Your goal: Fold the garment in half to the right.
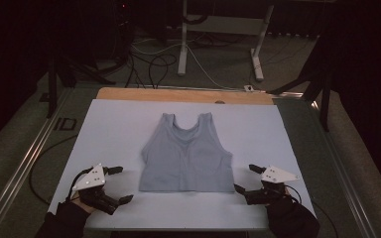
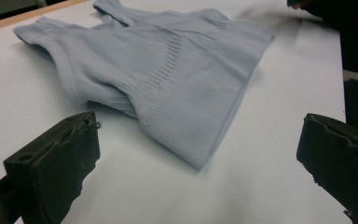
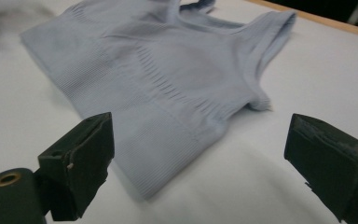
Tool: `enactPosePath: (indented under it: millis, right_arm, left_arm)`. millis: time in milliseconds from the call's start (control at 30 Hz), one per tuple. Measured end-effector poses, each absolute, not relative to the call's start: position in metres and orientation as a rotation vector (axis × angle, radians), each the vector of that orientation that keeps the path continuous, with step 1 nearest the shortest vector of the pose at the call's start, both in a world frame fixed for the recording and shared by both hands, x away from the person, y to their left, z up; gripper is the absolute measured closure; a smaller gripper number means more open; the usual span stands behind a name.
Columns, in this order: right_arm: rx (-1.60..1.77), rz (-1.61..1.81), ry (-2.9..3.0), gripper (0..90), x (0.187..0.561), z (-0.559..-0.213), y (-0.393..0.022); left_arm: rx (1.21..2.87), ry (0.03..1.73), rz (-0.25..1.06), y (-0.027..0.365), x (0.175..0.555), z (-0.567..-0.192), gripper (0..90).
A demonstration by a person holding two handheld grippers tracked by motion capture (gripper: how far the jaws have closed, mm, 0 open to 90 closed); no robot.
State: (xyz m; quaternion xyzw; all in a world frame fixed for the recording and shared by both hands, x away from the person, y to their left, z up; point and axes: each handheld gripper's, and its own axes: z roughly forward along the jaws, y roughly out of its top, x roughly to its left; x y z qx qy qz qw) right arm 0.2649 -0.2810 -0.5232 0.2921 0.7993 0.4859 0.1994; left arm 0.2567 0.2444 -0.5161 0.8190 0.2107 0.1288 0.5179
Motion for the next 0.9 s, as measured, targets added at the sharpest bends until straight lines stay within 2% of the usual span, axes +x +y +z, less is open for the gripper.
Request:
enactPosePath:
  millis: [900]
  right_arm:
    - [0.811, 1.362, 2.258, 8.4, 0.2663, -0.5234, -0.2807]
  left_arm:
    - [1.998, 0.492, 0.312, 0.2467, 0.2572, -0.5077, 0.5]
